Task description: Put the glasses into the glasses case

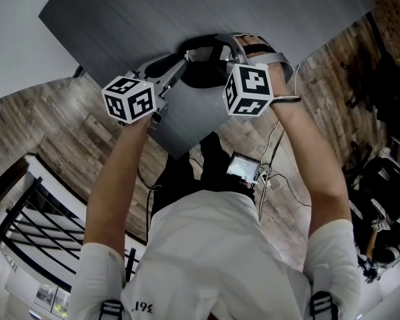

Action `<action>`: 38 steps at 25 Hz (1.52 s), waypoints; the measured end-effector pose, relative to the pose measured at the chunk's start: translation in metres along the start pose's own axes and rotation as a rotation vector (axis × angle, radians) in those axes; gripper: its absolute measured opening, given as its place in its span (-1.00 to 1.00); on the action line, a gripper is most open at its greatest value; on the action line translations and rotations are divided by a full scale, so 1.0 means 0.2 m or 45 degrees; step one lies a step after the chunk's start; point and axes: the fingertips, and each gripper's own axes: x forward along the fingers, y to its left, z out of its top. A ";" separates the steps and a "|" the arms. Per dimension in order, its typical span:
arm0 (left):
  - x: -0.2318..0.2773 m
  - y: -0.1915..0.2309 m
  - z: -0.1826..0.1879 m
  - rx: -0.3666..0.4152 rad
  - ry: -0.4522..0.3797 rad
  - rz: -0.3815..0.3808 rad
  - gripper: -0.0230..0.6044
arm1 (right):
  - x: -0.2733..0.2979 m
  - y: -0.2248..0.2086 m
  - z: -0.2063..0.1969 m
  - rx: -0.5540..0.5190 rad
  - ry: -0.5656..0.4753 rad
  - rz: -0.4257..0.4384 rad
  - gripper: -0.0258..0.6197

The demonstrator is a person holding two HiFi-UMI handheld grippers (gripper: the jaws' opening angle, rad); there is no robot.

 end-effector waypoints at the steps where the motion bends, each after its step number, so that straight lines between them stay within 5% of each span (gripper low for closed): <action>1: 0.00 0.00 0.00 0.003 -0.001 0.000 -0.53 | 0.00 0.00 0.00 0.003 0.001 -0.002 -0.19; 25: 0.00 -0.13 0.02 0.057 -0.022 -0.015 -0.56 | -0.11 0.01 -0.12 0.098 0.053 -0.083 -0.19; 34: -0.05 -0.24 0.07 0.088 -0.061 -0.028 -0.68 | -0.22 -0.04 -0.13 0.248 0.030 -0.162 -0.21; 38: -0.07 -0.28 0.10 0.098 -0.082 -0.043 -0.74 | -0.28 -0.07 -0.12 0.326 0.004 -0.230 -0.66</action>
